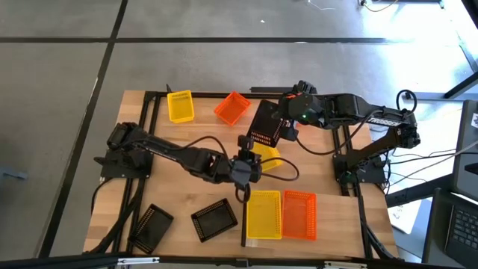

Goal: Stack baskets on shelf by color
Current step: Put the top right black bin on the shelf

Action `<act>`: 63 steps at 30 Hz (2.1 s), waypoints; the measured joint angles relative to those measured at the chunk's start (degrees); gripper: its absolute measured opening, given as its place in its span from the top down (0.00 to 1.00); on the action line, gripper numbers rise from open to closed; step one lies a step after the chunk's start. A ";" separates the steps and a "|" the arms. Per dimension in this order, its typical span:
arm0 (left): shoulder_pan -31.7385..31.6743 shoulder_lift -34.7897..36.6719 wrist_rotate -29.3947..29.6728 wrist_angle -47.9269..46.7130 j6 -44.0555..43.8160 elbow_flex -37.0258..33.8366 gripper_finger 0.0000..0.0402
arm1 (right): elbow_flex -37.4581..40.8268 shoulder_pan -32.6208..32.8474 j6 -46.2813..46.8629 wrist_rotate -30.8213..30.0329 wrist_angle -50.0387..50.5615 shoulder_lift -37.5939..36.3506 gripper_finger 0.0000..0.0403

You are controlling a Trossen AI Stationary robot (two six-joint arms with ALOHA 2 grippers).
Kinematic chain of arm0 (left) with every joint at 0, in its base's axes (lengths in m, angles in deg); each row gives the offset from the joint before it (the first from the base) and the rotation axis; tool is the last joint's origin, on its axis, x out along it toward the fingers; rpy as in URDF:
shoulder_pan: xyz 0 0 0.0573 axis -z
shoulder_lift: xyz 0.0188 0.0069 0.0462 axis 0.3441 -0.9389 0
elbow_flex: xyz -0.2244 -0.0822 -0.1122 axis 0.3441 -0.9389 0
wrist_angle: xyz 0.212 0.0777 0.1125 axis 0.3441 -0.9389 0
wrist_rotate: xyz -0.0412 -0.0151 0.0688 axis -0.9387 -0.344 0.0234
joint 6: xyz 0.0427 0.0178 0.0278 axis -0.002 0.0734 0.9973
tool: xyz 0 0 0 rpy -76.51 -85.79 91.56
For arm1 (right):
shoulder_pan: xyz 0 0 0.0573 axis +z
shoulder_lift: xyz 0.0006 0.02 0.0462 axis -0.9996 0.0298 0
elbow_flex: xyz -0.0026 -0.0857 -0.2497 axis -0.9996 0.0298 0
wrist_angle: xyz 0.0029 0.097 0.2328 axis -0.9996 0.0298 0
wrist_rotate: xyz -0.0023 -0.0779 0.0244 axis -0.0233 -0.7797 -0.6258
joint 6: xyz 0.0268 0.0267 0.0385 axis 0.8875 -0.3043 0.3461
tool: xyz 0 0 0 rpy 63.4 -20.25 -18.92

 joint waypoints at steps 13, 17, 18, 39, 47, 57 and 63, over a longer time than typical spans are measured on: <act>2.01 5.03 11.58 -8.47 -16.09 -0.02 0.84 | -10.75 0.66 8.96 2.57 16.98 -0.22 1.00; 1.96 8.01 13.77 -12.73 -20.19 -0.02 0.84 | -15.74 2.85 9.90 3.47 22.21 -0.40 1.00; 1.79 8.57 13.93 -13.25 -21.14 -0.02 0.84 | -16.71 3.52 10.48 3.50 23.30 -0.49 1.00; -3.29 16.52 13.60 -24.47 -29.43 -0.11 0.84 | -10.45 21.32 31.01 18.64 27.30 -15.96 1.00; -4.61 16.68 13.57 -25.57 -28.67 -0.11 0.84 | 3.58 25.77 48.35 32.48 27.47 -24.57 1.00; -6.79 16.68 8.79 -25.62 -28.09 -0.11 0.84 | 14.60 31.84 52.51 45.27 27.33 -27.79 1.00; -9.16 16.68 -5.10 -25.61 -28.10 -0.11 0.84 | 20.15 34.94 56.27 48.70 26.11 -27.64 1.00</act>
